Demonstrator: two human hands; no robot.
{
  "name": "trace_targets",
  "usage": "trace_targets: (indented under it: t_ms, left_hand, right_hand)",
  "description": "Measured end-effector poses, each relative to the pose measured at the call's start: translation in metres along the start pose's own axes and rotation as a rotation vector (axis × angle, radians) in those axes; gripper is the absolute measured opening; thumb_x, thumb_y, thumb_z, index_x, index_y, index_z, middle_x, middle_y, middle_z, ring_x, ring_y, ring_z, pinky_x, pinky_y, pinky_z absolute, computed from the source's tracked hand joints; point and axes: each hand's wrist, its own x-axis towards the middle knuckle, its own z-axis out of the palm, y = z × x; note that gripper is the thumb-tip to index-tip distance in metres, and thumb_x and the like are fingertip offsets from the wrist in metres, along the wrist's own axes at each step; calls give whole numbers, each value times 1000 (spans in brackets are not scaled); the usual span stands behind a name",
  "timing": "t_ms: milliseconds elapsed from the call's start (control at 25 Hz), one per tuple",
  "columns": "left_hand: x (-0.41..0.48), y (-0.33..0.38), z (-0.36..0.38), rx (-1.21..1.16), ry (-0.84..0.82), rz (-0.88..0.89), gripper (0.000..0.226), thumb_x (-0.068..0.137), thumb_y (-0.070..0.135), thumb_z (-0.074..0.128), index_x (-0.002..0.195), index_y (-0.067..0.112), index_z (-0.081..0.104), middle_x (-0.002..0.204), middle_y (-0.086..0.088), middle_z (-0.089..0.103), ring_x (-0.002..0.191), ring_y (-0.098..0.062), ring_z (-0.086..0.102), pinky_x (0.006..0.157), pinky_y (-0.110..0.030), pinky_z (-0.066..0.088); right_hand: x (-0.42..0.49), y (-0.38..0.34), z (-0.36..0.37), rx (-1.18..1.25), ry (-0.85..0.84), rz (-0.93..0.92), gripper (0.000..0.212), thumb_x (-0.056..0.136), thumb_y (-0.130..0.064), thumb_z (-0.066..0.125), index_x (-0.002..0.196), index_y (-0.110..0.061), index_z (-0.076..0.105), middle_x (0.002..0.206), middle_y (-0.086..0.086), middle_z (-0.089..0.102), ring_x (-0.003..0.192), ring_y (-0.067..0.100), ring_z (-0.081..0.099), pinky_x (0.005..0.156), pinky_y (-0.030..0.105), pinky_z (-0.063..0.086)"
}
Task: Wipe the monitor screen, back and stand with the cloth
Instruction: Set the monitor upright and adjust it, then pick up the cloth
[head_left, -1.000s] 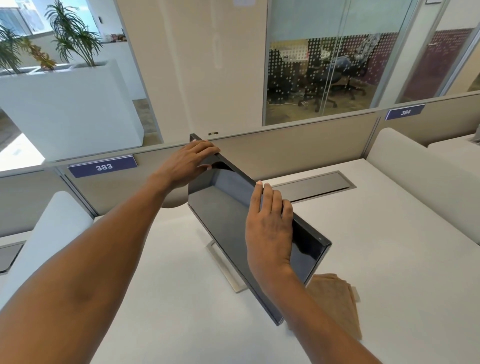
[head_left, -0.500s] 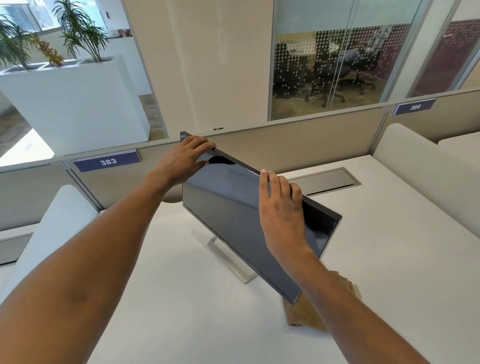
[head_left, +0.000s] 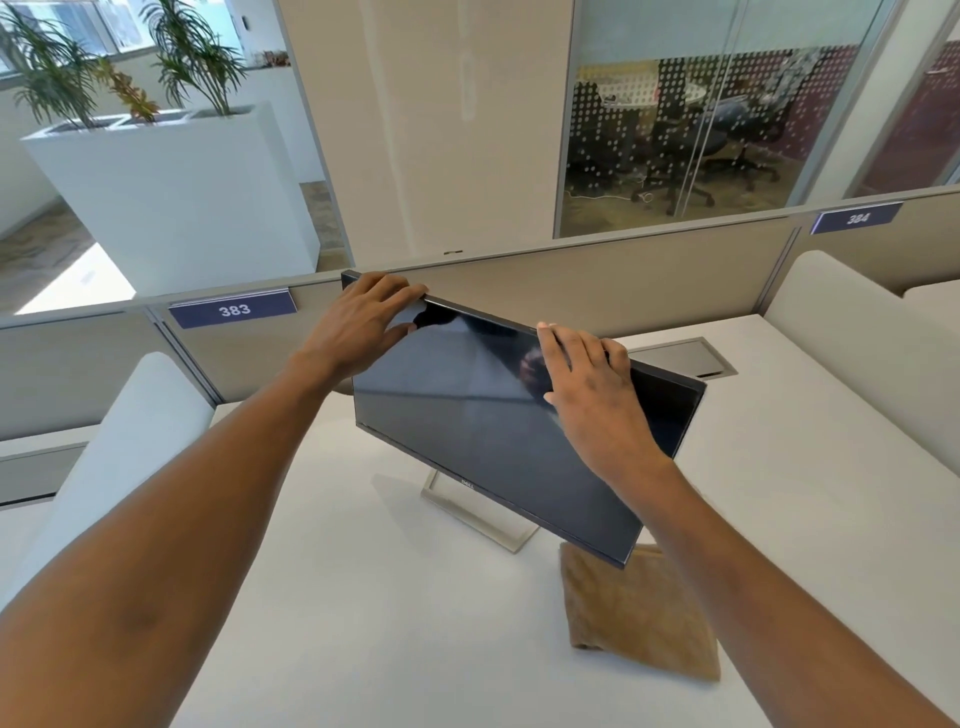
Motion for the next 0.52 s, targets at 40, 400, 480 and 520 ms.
trace_targets:
  t_ms: [40, 400, 480, 520]
  left_hand:
    - [-2, 0, -1, 8, -1, -7, 56, 104, 41, 57, 155, 21, 45, 145, -8, 55, 132, -32, 47, 109, -48, 48]
    - [-16, 10, -3, 57, 28, -100, 57, 104, 42, 57, 155, 21, 44, 142, -8, 55, 130, -31, 47, 109, -47, 45]
    - [-18, 12, -4, 66, 29, -116, 57, 104, 42, 58, 155, 21, 43, 141, -7, 55, 130, -32, 47, 109, -48, 45]
    - [-19, 14, -4, 69, 34, -126, 58, 103, 41, 58, 156, 21, 43, 140, -7, 55, 129, -32, 47, 109, -48, 45]
  right_hand:
    - [2, 3, 2, 14, 15, -18, 94, 87, -26, 82, 160, -8, 28, 149, 9, 46, 133, 28, 49, 110, 43, 31]
    - [16, 24, 12, 94, 31, -134, 82, 94, -34, 73, 160, -9, 30, 152, 10, 46, 136, 29, 48, 111, 44, 35]
    - [19, 29, 15, 109, 41, -159, 82, 94, -33, 74, 160, -9, 31, 152, 10, 46, 135, 29, 49, 110, 44, 35]
    - [20, 32, 16, 118, 48, -172, 82, 93, -32, 74, 159, -8, 32, 151, 10, 46, 135, 30, 49, 110, 44, 35]
